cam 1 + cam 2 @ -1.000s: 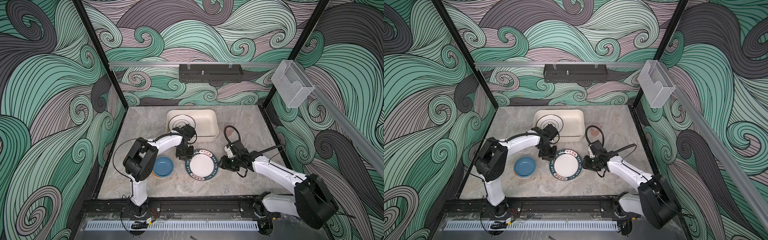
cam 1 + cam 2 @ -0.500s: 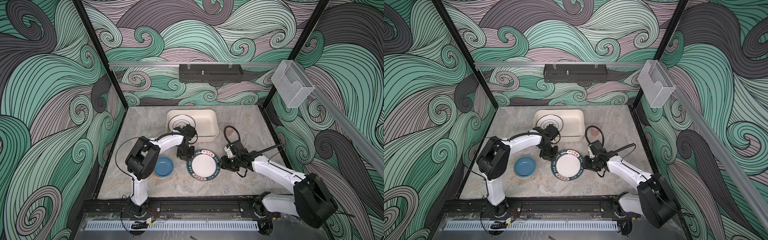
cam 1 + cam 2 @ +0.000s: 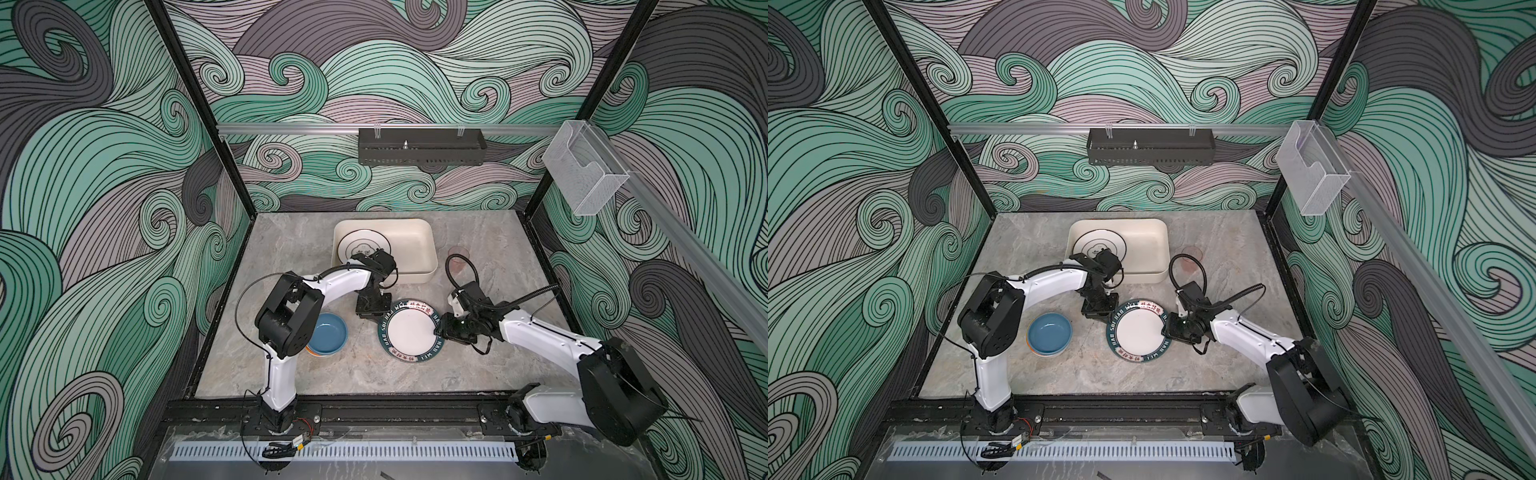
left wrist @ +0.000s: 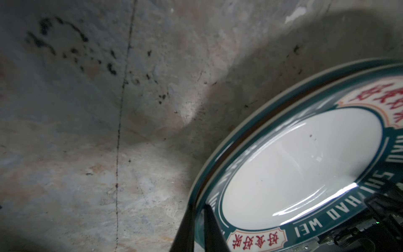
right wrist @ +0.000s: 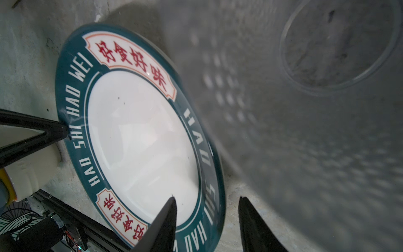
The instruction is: Place the mixed dishes into the plastic bin
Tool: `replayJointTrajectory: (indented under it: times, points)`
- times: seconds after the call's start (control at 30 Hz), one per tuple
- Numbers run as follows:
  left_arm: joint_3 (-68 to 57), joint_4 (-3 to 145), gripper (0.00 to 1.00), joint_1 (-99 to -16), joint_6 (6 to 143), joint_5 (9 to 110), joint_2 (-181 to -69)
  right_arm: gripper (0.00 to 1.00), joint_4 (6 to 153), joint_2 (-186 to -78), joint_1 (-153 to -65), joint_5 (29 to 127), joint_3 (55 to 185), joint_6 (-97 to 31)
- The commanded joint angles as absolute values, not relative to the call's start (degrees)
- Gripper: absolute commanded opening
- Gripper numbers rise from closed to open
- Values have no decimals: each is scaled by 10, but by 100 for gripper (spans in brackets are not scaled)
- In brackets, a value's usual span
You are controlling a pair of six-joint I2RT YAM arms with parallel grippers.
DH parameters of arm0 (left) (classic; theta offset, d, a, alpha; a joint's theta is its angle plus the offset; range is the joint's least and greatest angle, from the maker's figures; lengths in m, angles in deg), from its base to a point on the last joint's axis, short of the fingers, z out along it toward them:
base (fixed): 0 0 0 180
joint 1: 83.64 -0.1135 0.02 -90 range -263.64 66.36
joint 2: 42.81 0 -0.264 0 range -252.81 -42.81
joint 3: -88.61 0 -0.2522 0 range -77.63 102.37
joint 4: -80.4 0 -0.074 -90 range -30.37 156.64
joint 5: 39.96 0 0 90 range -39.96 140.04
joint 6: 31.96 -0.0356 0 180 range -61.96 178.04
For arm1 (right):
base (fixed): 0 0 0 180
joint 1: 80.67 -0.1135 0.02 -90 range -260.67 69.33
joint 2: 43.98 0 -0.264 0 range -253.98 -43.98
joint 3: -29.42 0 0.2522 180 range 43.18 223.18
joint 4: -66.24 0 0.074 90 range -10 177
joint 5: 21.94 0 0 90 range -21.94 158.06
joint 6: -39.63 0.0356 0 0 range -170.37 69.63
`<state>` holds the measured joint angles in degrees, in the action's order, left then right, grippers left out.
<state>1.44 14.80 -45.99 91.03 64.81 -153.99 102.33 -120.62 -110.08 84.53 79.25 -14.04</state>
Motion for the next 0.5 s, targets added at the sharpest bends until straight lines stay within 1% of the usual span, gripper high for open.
replayJointTrajectory:
  times: [0.0, 0.17, 0.3, 0.37, 0.47]
  points:
    - [26, 130, 13, -451, 903, 650, -1557, 50, 1013, -1209, -1105, 845, 785, -137]
    - [30, 127, 14, -447, 902, 647, -1554, 52, 1010, -1206, -1106, 849, 781, -136]
    - [31, 125, 13, -446, 902, 647, -1554, 51, 1009, -1207, -1105, 851, 780, -135]
    - [32, 125, 10, -445, 903, 647, -1557, 51, 1009, -1207, -1106, 850, 779, -135]
    - [34, 126, 10, -445, 902, 647, -1561, 51, 1009, -1206, -1106, 851, 778, -134]
